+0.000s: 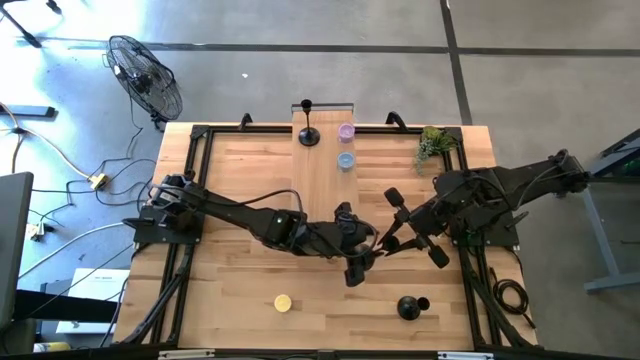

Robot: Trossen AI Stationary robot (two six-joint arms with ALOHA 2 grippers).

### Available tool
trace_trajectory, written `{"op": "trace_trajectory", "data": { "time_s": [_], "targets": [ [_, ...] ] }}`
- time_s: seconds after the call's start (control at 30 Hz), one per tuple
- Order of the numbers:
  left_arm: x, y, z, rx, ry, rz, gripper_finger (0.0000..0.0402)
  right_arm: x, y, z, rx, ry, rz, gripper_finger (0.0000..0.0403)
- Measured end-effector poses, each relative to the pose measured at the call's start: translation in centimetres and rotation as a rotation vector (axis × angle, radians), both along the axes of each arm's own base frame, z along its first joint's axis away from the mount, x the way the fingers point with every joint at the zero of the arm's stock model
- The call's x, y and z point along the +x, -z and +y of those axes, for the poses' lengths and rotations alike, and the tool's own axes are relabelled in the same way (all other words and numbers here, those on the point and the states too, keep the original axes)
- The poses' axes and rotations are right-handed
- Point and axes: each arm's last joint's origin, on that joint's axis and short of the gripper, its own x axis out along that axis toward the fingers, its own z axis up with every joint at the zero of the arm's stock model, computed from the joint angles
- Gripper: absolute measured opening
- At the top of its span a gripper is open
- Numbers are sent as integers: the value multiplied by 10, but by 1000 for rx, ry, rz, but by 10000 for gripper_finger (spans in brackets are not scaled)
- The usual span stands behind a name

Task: Pick & Place candle stick holders
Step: Put the left black candle holder on the shelf

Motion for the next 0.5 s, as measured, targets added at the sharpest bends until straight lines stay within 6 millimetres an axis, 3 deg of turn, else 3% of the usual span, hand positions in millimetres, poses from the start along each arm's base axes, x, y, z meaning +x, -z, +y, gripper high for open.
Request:
{"op": "trace_trajectory", "data": {
  "time_s": [0.37,0.5],
  "targets": [
    [-1,2,0,71,22,29,28,0,0,-1,-9,18,0,93],
    [-1,2,-2,74,73,28,17,0,1,-1,-2,11,6,93]
  ]
}}
